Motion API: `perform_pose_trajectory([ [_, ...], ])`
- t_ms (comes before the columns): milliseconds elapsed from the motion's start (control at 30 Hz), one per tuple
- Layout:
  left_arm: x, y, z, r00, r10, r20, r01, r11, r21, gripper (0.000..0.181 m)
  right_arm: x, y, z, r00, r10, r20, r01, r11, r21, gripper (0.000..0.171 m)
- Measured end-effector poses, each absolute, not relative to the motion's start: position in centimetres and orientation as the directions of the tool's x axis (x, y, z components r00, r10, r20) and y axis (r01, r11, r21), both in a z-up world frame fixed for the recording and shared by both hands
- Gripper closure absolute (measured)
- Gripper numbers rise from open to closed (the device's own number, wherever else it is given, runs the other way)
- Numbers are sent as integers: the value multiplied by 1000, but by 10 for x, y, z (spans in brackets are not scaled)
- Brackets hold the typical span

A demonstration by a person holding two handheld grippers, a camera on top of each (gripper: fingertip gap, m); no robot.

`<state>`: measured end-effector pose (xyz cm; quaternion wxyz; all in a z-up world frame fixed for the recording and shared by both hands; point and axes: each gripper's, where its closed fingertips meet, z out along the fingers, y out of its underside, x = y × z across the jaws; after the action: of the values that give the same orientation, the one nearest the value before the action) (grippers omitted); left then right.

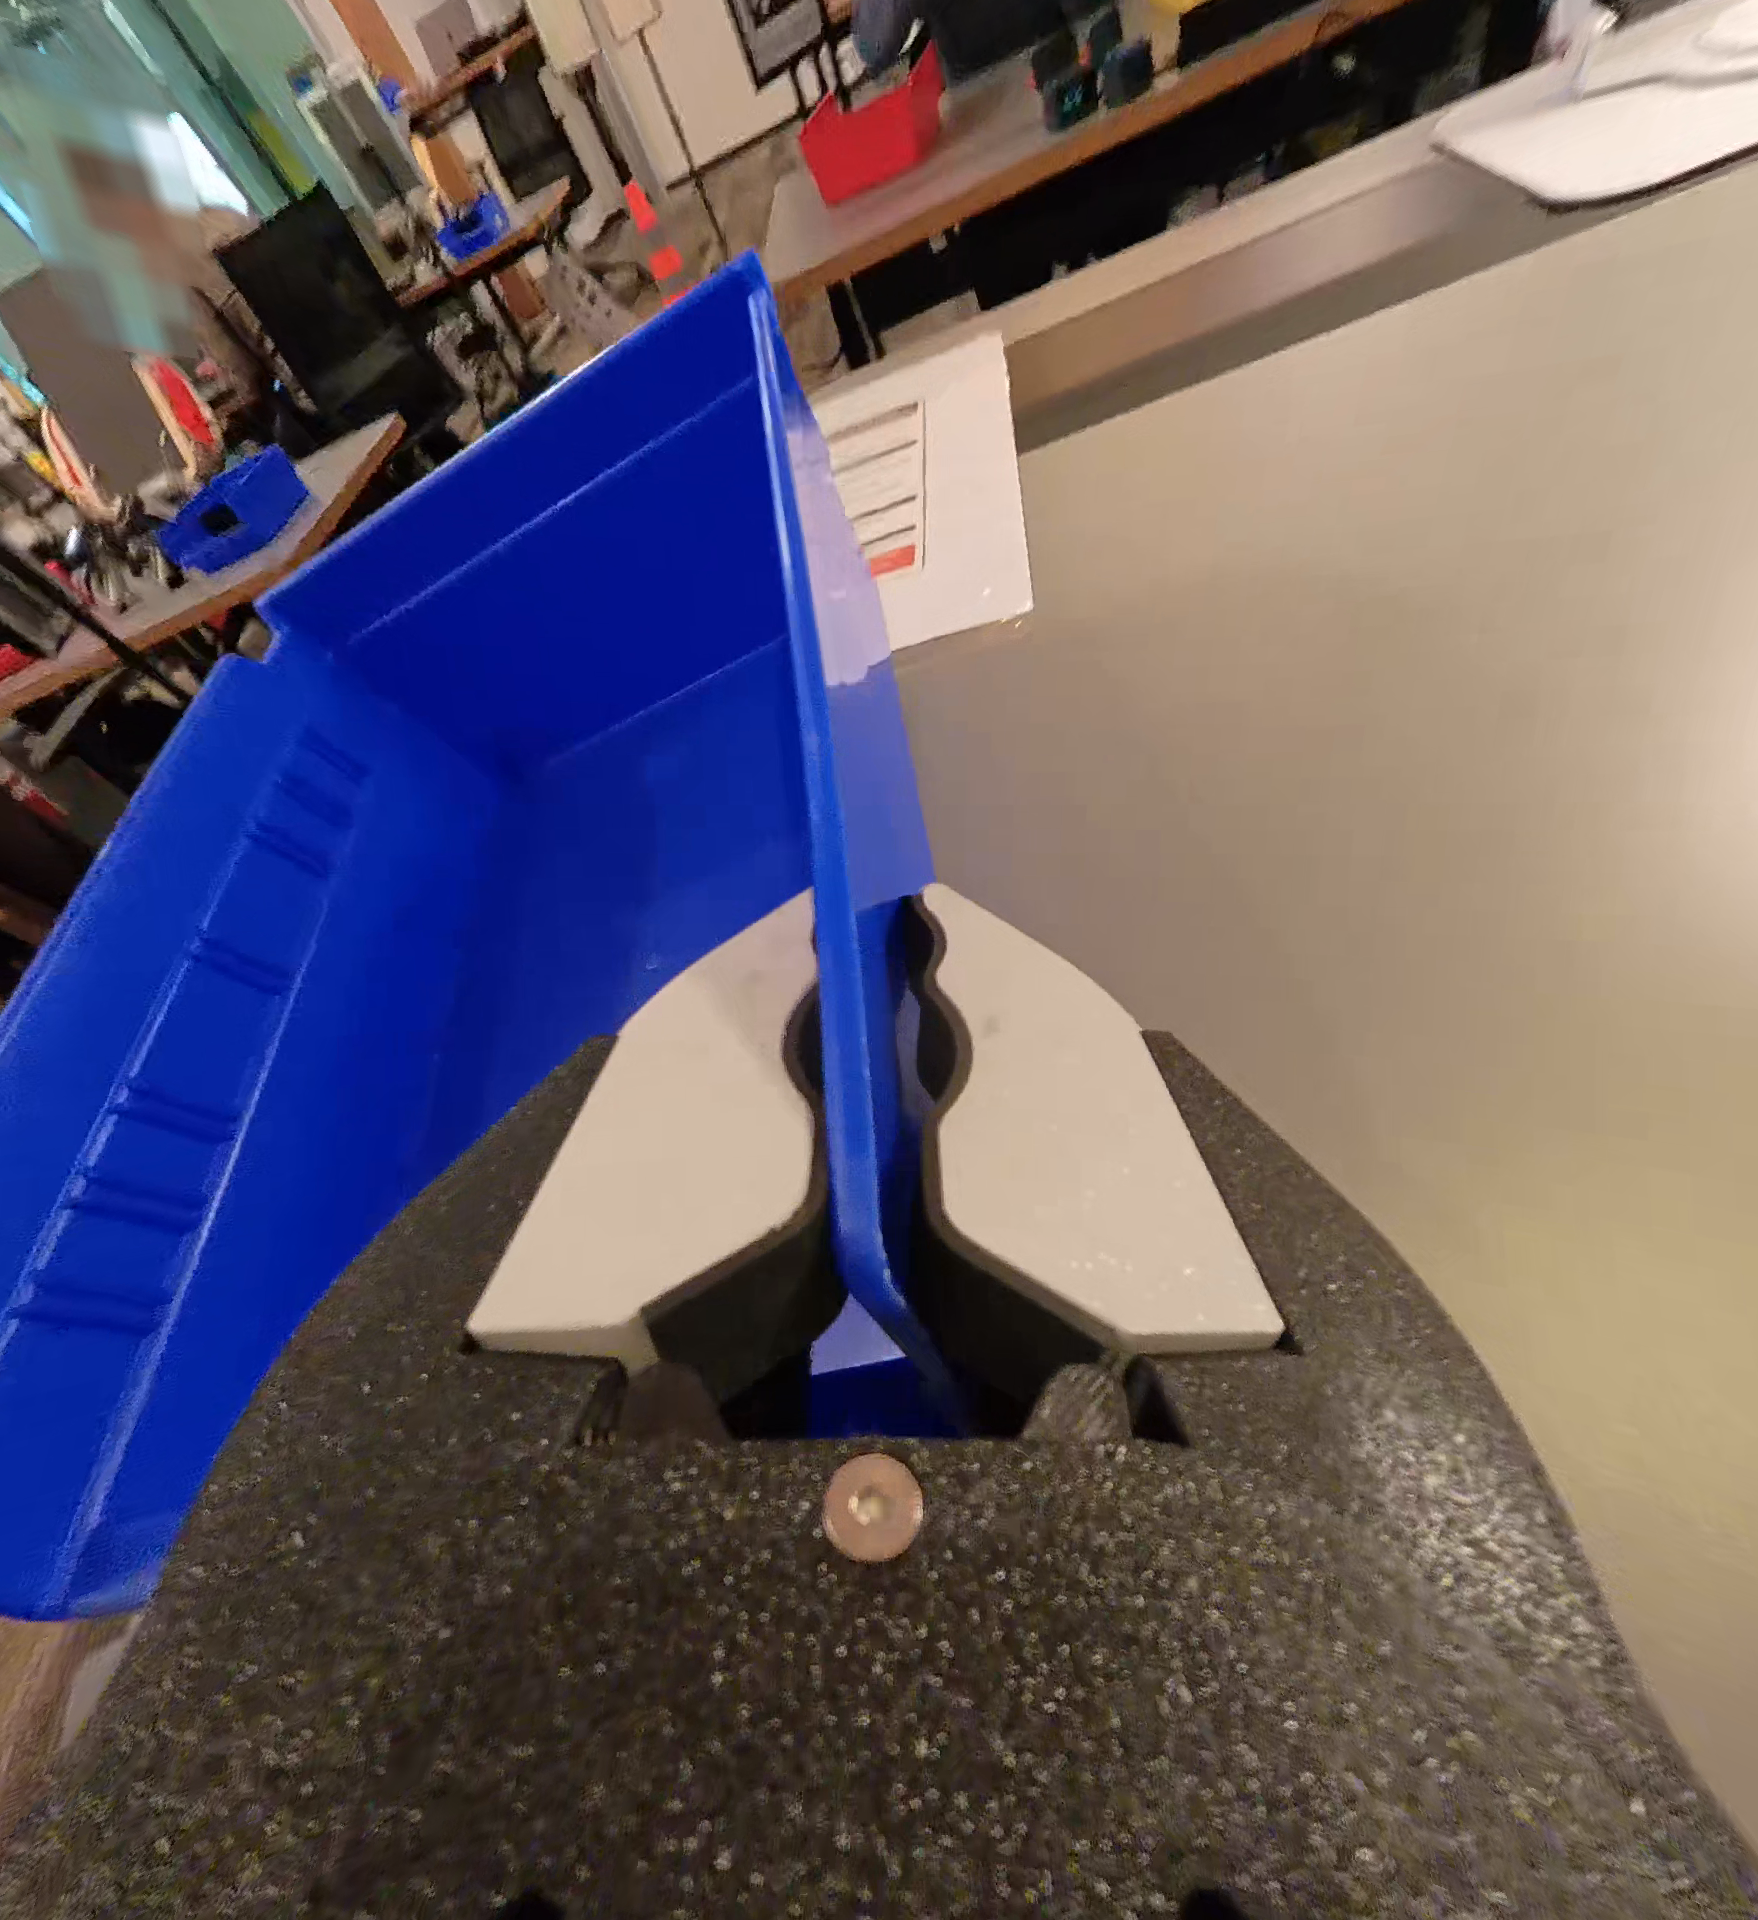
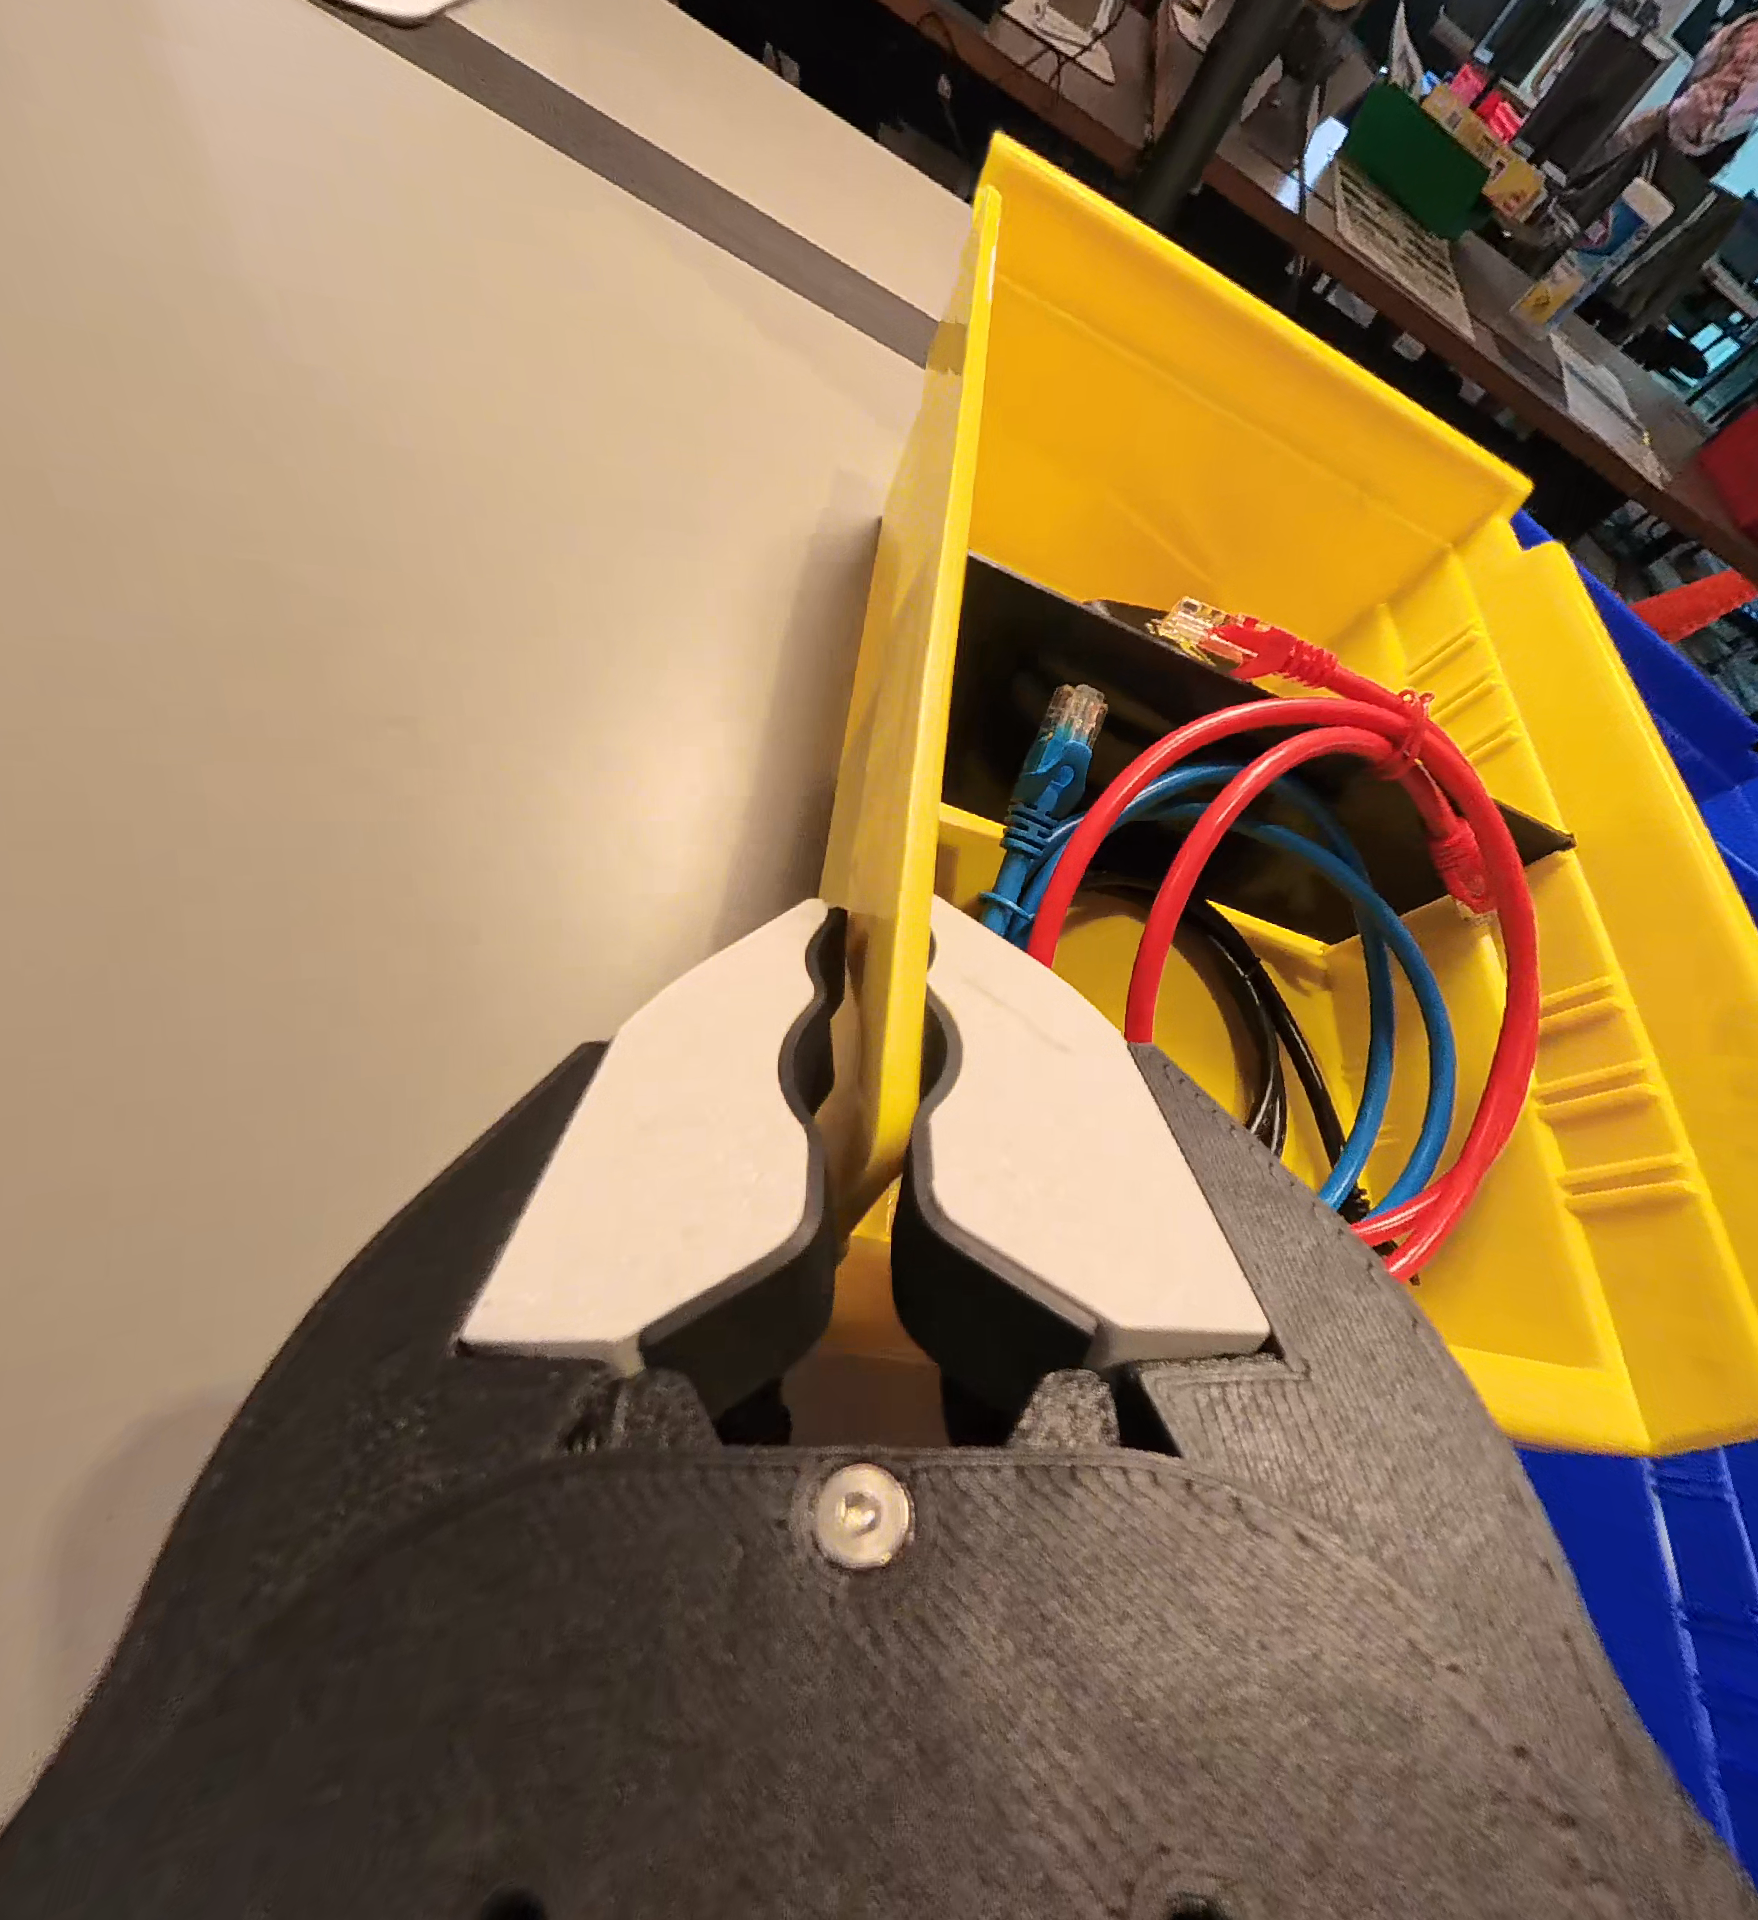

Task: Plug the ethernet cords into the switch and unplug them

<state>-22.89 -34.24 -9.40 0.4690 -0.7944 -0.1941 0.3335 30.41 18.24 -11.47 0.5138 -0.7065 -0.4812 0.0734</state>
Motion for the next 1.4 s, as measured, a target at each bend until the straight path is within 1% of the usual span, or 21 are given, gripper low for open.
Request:
perform_pose_trajectory([
  [100,-210,-334,-83,748,560,-356,-93,-443,-892,171,297,178,-115,497,774,392,603,16,-797,163],
  [200,-181,-318,-73,807,448,-385,-201,-405,-892,171,287,172,-115,461,797,391,603,43,-797,163],
  [367,-114,-286,-70,871,141,-470,-411,-314,-856,171,263,159,-115,357,852,384,593,111,-798,163],
  [500,-57,-267,-76,891,-115,-440,-454,-181,-872,172,240,139,-115,226,897,380,570,194,-798,163],
  [600,-20,-261,-88,851,-294,-436,-489,-141,-861,171,223,119,-115,106,922,373,541,262,-800,163],
  [767,38,-266,-113,724,-565,-396,-545,-117,-830,171,200,83,-115,-107,923,371,469,376,-799,163],
  [867,68,-278,-117,647,-674,-358,-537,-69,-841,172,187,67,-116,-225,902,368,419,430,-800,162],
  [1067,108,-298,-120,534,-811,-237,-459,-43,-888,174,155,47,-116,-398,844,360,331,498,-801,163],
  [1267,129,-289,-120,490,-843,-224,-443,-19,-897,174,113,23,-115,-526,767,366,238,547,-803,163],
  [1400,137,-277,-120,468,-854,-227,-440,-2,-898,174,84,5,-115,-579,719,385,172,570,-804,162],
])
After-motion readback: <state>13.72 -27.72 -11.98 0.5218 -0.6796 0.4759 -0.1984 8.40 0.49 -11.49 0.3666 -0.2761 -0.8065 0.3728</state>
